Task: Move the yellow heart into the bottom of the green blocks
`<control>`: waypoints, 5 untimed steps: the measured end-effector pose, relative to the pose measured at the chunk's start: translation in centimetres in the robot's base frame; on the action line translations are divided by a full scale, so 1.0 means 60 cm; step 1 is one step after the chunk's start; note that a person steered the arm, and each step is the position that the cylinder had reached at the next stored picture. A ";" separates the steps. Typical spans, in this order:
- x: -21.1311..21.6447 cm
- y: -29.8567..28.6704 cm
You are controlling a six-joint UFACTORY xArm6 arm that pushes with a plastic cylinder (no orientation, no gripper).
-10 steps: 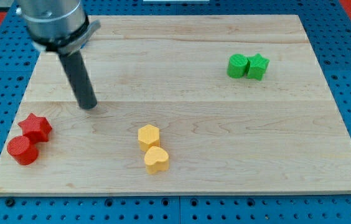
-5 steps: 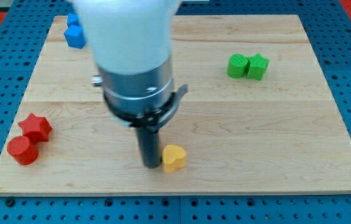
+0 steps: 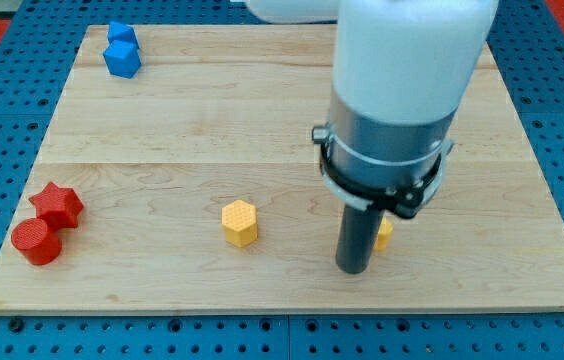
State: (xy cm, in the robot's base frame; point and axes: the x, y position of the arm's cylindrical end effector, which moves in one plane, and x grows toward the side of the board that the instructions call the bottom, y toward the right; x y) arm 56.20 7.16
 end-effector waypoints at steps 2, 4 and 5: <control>-0.086 0.085; -0.189 0.121; -0.237 0.121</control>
State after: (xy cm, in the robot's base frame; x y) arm 41.96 14.43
